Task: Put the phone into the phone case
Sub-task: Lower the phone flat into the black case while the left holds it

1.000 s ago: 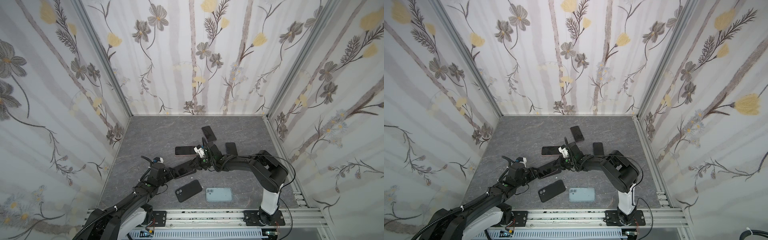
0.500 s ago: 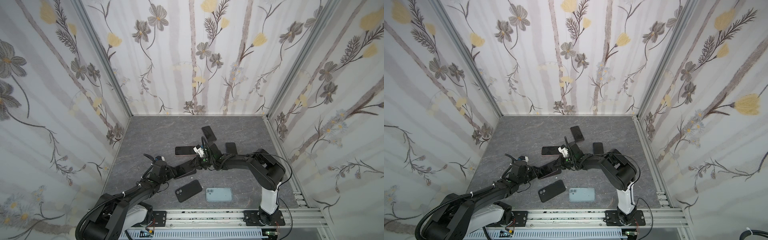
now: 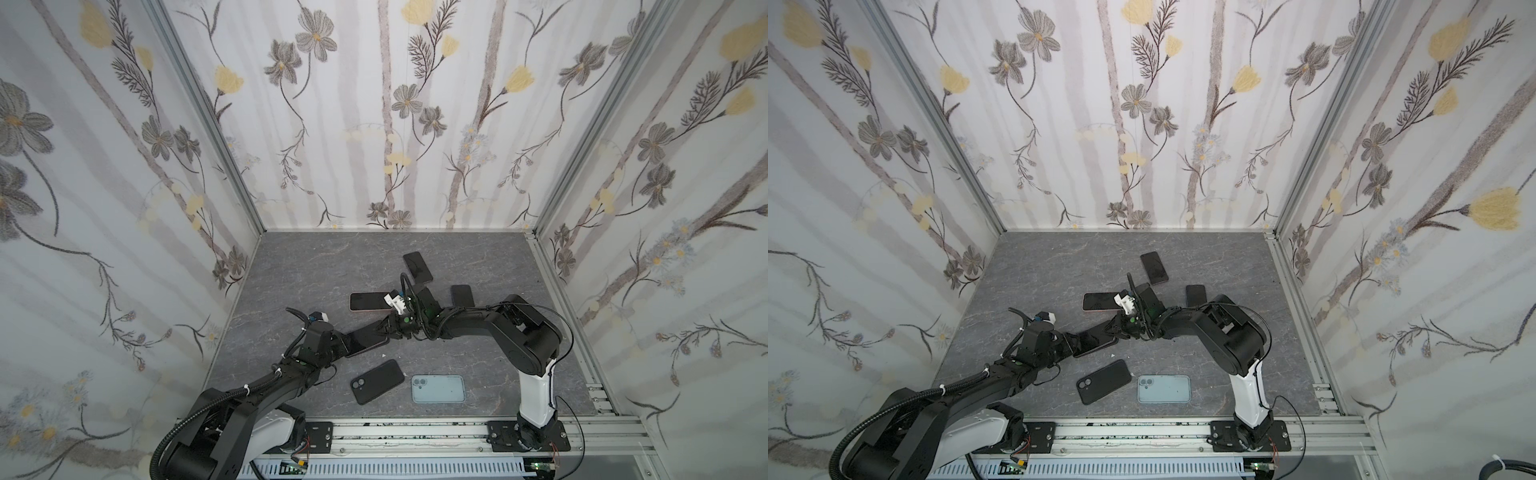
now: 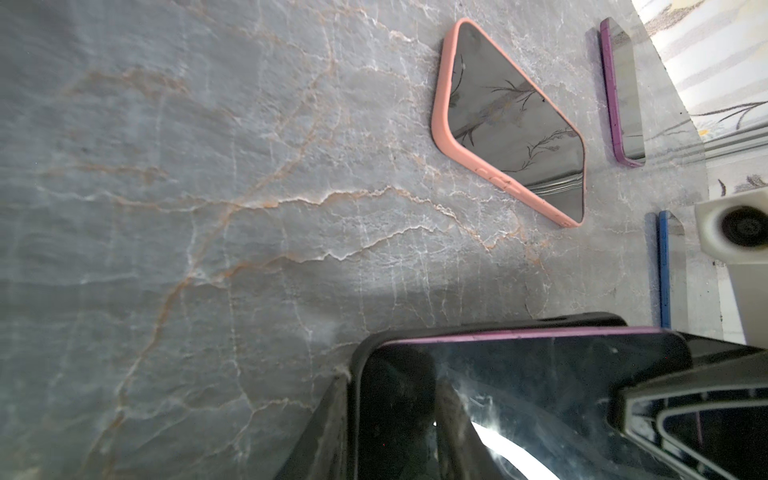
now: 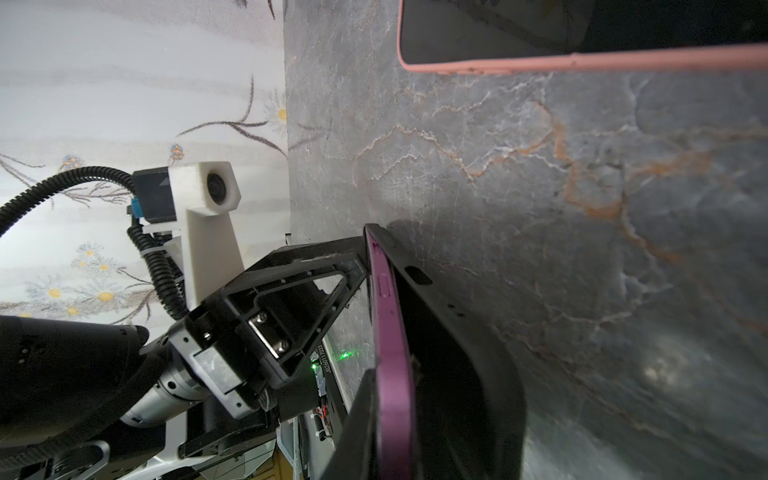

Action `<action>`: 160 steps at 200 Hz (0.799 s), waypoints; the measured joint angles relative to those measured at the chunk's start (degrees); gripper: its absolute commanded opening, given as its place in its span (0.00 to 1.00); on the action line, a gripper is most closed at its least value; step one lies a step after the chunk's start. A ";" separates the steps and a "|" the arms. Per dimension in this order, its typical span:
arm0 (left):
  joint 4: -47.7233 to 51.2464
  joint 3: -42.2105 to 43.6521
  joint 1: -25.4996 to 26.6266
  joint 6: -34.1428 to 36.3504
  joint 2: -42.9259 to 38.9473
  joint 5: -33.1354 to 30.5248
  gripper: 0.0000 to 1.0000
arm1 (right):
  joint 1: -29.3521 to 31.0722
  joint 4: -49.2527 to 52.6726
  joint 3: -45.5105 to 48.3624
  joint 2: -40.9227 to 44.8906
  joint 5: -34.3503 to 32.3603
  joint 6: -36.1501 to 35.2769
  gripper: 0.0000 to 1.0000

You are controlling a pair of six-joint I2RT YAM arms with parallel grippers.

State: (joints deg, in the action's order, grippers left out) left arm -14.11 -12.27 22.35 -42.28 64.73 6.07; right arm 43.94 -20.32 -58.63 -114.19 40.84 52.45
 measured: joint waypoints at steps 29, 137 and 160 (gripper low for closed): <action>1.31 0.50 0.11 0.07 -1.38 0.13 0.32 | 0.66 6.45 -0.98 0.00 -4.20 -2.12 0.29; 8.22 0.50 0.17 0.07 -7.50 -2.23 0.32 | 1.79 24.98 -6.36 6.29 -16.09 -9.68 0.64; 10.14 -0.42 0.17 0.11 -9.07 -3.41 0.32 | 1.73 27.80 -6.54 8.33 -18.08 -11.02 0.64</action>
State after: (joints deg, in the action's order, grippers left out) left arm -3.97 -12.69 22.52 -42.17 55.66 2.66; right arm 45.67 7.49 -65.17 -105.86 22.76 41.43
